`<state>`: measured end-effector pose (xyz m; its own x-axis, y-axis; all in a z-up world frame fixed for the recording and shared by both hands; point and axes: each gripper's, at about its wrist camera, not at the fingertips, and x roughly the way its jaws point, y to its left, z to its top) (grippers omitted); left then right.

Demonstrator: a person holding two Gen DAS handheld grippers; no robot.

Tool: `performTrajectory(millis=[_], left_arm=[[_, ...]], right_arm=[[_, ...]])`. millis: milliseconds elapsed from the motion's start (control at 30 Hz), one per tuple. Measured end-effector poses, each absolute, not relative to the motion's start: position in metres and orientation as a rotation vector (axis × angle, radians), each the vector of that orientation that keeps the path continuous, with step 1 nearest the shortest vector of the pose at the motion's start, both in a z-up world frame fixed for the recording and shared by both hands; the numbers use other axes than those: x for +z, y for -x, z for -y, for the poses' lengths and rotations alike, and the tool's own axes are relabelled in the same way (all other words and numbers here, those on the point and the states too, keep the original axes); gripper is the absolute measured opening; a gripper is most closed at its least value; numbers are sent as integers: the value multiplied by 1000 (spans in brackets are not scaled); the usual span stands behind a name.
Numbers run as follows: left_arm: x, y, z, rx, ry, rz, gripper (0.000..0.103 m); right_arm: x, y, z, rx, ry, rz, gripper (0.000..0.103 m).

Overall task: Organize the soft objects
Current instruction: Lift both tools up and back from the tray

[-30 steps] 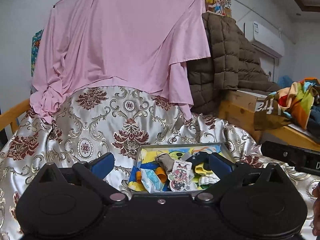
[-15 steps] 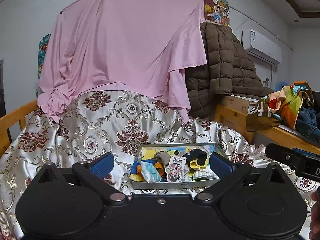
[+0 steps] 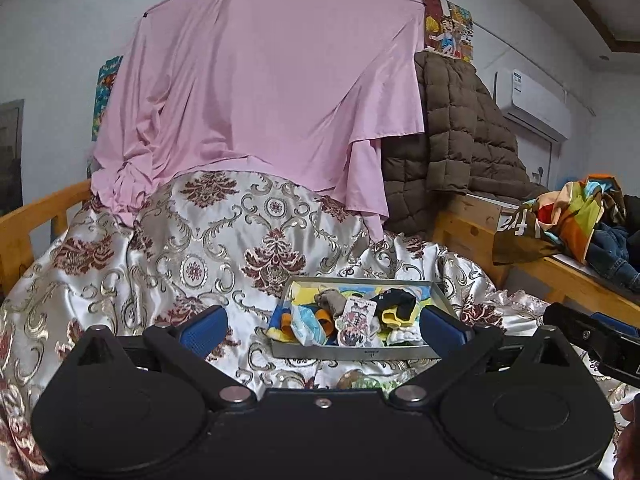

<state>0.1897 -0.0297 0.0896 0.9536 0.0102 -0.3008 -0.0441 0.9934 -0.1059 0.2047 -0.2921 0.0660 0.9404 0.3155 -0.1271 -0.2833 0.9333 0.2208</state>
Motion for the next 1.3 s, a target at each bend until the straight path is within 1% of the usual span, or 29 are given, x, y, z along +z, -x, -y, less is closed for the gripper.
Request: performTrajectory(millis=[667, 1300], left_arm=[[74, -164, 23, 56, 123, -300, 102], [43, -153, 5, 92, 196, -338, 102]], right_arm=[[58, -177, 286, 300, -178, -157, 102], [46, -164, 273, 289, -138, -193, 102]])
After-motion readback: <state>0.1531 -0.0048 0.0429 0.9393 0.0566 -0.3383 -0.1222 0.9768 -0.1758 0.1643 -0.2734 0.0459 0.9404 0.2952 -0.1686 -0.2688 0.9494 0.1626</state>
